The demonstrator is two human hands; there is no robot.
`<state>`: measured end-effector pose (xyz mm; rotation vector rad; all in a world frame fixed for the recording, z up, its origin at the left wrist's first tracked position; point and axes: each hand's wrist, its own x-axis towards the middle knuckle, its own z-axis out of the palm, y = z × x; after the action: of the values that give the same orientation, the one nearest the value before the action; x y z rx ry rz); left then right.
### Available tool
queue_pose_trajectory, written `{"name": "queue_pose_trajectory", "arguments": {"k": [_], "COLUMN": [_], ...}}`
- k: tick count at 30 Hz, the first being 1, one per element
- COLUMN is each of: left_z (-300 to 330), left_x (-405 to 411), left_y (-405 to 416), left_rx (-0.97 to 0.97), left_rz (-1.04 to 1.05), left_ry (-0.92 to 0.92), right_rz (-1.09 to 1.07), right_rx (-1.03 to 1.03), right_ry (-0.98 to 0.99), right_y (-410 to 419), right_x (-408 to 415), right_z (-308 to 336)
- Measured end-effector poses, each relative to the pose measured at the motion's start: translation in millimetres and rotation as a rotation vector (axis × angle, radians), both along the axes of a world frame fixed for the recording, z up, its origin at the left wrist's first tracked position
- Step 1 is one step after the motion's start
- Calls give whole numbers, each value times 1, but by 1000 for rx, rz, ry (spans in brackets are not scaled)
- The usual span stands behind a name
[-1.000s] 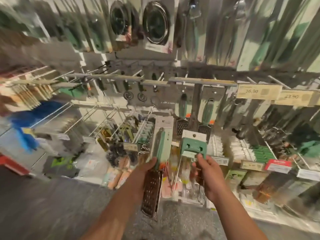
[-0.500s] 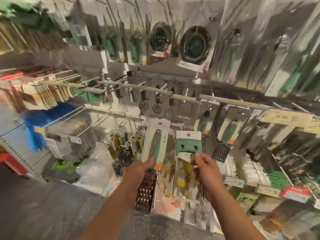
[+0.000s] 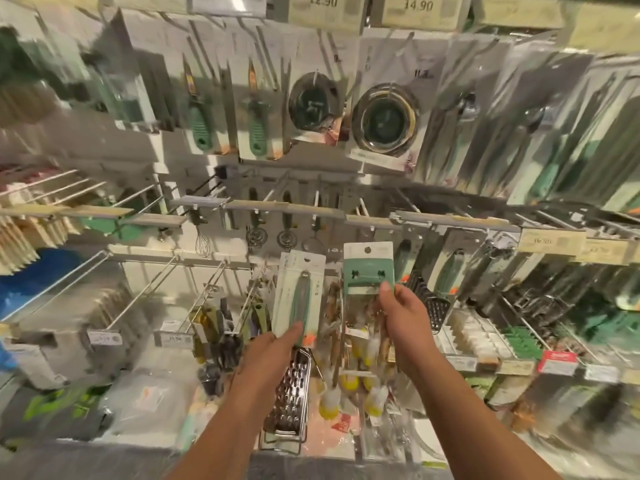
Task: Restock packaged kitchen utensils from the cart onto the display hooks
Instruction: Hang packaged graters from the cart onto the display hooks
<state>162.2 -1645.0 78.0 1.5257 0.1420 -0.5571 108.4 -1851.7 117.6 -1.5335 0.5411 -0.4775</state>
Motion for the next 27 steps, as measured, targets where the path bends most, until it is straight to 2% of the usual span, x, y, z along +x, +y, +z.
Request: {"name": "queue_pose_trajectory", "arguments": {"k": [9,18,23,27], "left_z": [-3,1,3,4], "left_x": [2,7,5,-4], "left_y": [-10,-25,-36,-41], "left_rx": [-56,-85,-71,-81], "left_rz": [60,199,272,247], "left_ry": [-17,-54,-83,-58], "right_rz": [-9,-72,-45,-13], "right_rx": [-10,15,39,80], "right_ry": [-5,-90,-18,102], "right_y": [-4,-4,-12,-20], "right_x": [31,39,59,73], "right_z": [2,-15,-2,8]}}
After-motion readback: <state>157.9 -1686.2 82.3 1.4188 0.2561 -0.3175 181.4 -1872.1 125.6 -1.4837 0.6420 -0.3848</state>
